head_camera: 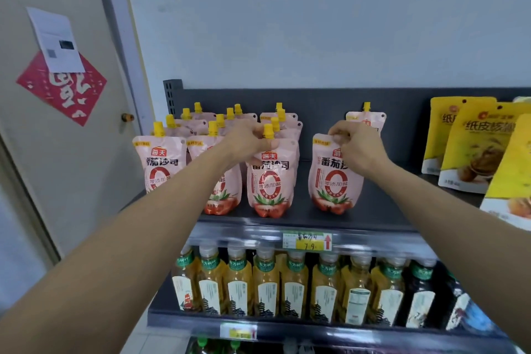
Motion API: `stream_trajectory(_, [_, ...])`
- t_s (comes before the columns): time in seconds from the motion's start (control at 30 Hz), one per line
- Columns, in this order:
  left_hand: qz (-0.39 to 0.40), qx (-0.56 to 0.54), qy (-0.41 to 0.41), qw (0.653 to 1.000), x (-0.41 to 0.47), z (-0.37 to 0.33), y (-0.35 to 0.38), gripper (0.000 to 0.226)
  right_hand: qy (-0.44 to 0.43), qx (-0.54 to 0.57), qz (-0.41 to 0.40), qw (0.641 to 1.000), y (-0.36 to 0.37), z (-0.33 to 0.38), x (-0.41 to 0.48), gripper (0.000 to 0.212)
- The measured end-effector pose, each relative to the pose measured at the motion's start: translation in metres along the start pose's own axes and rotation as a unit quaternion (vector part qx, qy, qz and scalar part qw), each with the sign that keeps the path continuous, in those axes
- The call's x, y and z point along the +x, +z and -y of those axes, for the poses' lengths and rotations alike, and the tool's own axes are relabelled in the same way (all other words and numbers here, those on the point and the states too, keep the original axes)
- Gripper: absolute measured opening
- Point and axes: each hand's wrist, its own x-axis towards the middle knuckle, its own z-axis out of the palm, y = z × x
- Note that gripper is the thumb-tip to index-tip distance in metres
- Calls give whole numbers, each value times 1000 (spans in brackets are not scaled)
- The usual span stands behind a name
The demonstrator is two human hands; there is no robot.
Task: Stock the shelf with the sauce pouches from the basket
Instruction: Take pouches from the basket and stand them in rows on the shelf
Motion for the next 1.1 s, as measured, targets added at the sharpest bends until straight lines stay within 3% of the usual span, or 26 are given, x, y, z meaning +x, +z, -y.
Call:
stream_trajectory(0.2, [-3, 49, 30, 998, 3, 4, 4, 41, 14, 19, 30, 999, 6, -7, 13, 25])
stream_trajectory(0.37, [-68, 134, 76, 986, -2, 3, 10, 54, 11, 75, 16, 997, 8, -13, 16, 66])
stream_trajectory(0.63, [-130, 113, 119, 978, -5, -11, 15, 57, 91, 131, 47, 986, 1, -28, 10, 81])
stream_trajectory(0.77, [-191, 110, 157, 963, -9, -22, 16, 50, 165, 223, 105, 955, -2, -39, 5, 71])
stream_trajectory(0.9, [-220, 112, 196, 949, -15, -38, 21, 40, 168, 213, 197, 942, -5, -50, 5, 33])
stream_trajectory(1.0, [-169, 96, 210, 958, -19, -49, 36, 31, 175, 201, 240, 934, -2, -59, 3, 30])
stream_trajectory(1.1, [-91, 88, 198, 972, -18, -51, 58, 24, 175, 201, 223, 938, 3, -68, 8, 37])
